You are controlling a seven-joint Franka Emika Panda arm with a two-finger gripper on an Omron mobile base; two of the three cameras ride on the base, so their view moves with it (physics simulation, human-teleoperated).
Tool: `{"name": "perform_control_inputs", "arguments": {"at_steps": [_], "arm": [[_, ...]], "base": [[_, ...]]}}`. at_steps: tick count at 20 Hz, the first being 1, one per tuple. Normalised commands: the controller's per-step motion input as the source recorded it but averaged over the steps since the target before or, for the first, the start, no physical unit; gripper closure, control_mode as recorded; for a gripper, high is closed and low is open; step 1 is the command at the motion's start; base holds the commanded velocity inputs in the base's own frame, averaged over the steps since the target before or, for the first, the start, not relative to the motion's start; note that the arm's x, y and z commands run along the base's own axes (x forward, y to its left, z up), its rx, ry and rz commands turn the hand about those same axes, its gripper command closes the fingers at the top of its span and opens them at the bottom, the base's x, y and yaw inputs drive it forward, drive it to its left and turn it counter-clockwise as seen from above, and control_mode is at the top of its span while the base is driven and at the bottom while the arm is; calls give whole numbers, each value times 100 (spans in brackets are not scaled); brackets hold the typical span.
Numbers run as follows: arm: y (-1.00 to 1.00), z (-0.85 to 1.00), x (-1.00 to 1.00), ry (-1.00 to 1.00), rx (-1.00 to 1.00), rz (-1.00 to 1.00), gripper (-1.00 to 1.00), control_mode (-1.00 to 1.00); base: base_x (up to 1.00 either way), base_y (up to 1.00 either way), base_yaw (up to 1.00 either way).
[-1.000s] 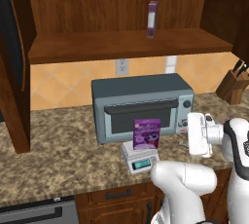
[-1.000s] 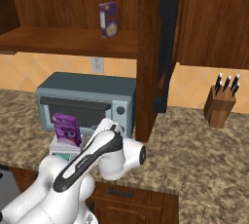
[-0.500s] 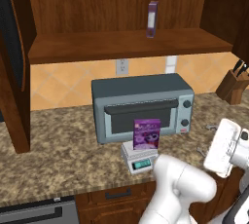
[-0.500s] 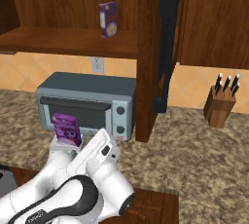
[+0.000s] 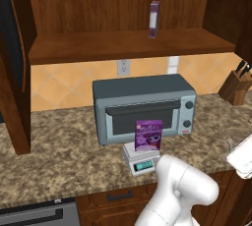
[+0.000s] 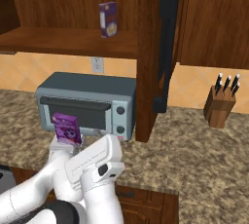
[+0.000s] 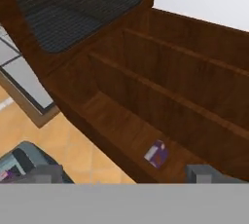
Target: Pick the cereal and place it on the digital scale for weighing, and close the cabinet.
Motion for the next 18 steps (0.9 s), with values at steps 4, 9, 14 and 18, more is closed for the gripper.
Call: {"name": "perform_control_inputs", "arguments": {"at_steps": [4, 9, 14, 18], "arm": [[-95, 66, -60, -25, 0, -19, -100, -100], [-86, 14, -57, -6, -3, -28, -100, -100], [-62, 16, -16, -2, -4, -25, -100, -100], [-69, 51, 2, 0, -7, -30, -100, -100]], "base": [[0, 0, 0], [0, 0, 0], [0, 0, 0], [0, 0, 0]]}}
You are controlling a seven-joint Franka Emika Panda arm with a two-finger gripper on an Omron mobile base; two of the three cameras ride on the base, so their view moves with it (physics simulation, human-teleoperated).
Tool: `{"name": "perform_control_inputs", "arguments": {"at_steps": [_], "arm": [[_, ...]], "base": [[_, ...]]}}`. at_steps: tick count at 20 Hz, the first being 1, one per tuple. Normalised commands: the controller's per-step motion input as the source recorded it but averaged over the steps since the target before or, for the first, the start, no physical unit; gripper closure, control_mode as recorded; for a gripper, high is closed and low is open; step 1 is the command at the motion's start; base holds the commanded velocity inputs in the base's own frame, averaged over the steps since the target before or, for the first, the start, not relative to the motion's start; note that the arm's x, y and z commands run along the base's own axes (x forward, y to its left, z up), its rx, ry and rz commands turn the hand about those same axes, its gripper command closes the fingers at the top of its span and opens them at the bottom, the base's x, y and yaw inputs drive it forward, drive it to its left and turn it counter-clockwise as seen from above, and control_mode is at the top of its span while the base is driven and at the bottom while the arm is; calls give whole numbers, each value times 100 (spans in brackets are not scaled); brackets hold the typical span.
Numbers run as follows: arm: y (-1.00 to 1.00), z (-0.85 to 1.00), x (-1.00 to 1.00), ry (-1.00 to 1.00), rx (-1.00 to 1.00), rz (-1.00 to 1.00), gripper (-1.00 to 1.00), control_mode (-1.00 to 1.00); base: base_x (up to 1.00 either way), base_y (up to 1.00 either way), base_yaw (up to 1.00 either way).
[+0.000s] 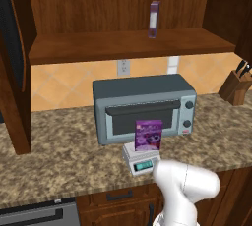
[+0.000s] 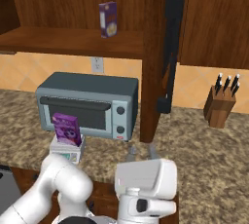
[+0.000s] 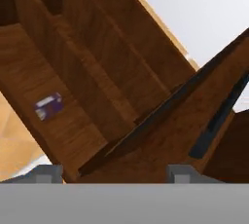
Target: Pick the cereal and place it on the digital scale for weighing, and close the cabinet.
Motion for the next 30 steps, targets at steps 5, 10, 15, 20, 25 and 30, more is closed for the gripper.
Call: {"name": "perform_control_inputs", "arguments": {"at_steps": [5, 10, 15, 20, 25, 30], "arm": [[-60, -6, 28, 1, -18, -39, -100, -100], [-50, -9, 0, 0, -17, -31, -100, -100], [-33, 28, 9, -4, -3, -15, -100, -100], [-13, 77, 28, -24, 0, 2, -100, -100], [21, 71, 31, -33, 0, 21, -100, -100], [81, 69, 5, -39, 0, 36, -100, -100]], "base": [[0, 0, 0], [0, 0, 0], [0, 0, 0], [0, 0, 0], [0, 0, 0], [0, 0, 0]]}}
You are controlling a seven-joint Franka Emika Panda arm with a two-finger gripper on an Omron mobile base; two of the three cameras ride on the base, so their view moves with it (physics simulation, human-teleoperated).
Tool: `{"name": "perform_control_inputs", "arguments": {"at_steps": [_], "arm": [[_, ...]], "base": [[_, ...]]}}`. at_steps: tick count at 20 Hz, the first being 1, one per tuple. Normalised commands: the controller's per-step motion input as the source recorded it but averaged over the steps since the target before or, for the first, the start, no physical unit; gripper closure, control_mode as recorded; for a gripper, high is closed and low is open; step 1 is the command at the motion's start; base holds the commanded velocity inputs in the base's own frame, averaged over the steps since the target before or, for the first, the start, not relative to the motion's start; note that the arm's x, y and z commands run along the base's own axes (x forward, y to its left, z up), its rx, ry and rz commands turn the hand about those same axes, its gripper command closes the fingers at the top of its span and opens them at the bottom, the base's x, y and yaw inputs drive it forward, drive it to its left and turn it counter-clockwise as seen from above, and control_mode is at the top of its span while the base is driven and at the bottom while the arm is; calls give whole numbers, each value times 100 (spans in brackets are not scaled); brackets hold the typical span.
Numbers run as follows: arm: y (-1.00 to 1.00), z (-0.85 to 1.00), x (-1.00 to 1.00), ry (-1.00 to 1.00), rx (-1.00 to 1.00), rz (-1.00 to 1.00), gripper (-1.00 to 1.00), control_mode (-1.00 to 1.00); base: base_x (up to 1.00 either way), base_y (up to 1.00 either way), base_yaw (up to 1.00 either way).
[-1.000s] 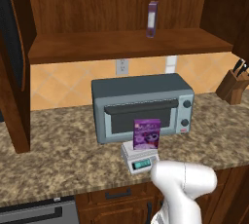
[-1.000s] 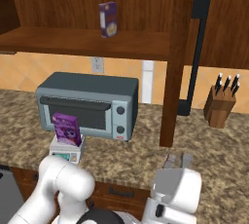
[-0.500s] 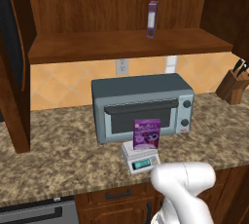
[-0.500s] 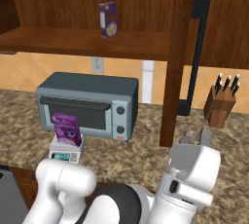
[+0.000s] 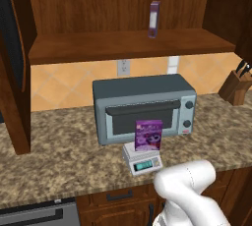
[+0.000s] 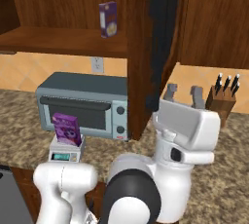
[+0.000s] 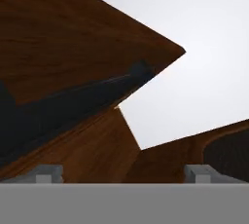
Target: Pick the cereal and place it on the digital scale for weighing, and close the cabinet.
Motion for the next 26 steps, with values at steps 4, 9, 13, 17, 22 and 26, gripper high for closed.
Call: {"name": "perform_control_inputs", "arguments": {"at_steps": [4, 9, 13, 17, 22, 26], "arm": [[100, 6, 33, -18, -7, 31, -100, -100], [100, 0, 70, -11, -8, 22, -100, -100], [100, 0, 81, 1, -13, 3, -100, -100], [100, 4, 100, 10, -10, -6, -100, -100], [100, 9, 99, 24, -15, -10, -100, -100], [86, 0, 96, 14, -11, -9, -100, -100]], "base": [[0, 0, 0], [0, 0, 0], [0, 0, 0], [0, 0, 0], [0, 0, 0], [0, 0, 0]]}}
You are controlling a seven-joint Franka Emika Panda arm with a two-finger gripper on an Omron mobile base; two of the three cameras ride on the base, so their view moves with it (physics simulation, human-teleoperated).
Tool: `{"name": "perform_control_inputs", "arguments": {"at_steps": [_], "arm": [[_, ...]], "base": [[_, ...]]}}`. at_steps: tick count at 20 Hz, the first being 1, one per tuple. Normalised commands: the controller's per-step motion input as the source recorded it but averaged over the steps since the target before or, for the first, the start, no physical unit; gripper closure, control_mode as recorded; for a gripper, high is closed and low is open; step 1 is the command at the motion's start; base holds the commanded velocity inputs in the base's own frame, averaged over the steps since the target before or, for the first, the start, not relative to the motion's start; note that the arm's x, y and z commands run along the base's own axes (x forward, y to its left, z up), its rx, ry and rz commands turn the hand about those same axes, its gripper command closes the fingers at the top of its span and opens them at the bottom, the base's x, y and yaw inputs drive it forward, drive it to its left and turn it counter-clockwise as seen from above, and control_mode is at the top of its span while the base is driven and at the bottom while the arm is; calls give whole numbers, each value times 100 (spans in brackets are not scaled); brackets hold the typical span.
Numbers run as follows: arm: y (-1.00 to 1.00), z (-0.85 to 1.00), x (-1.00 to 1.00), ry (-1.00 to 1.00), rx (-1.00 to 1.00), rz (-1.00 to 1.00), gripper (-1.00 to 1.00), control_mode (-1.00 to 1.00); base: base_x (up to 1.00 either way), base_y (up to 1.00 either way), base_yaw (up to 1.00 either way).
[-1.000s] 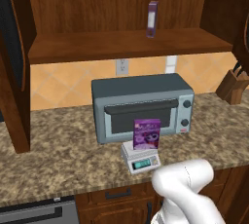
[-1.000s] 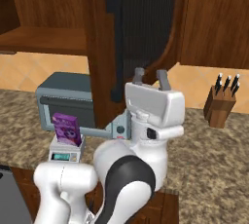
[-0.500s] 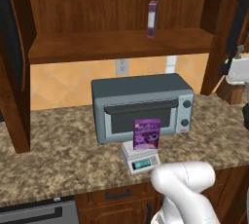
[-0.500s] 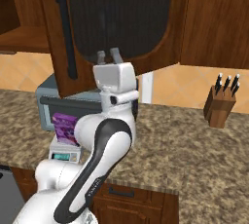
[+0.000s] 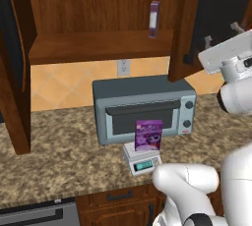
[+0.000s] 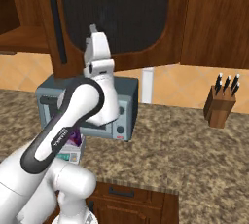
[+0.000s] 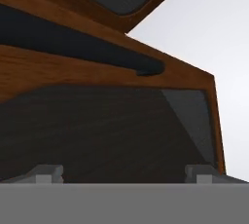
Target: Pick the cereal and place it on the digital scale for weighing, and close the cabinet.
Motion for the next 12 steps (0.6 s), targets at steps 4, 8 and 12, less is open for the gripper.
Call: {"name": "perform_control_inputs", "arguments": {"at_steps": [4, 8, 12], "arm": [[75, 0, 98, 15, -9, -8, -100, -100], [68, -4, 100, 6, -6, -5, -100, -100], [42, -13, 99, 0, -1, -2, -100, -100]], "base": [[0, 0, 0], [0, 0, 0], [0, 0, 0]]}}
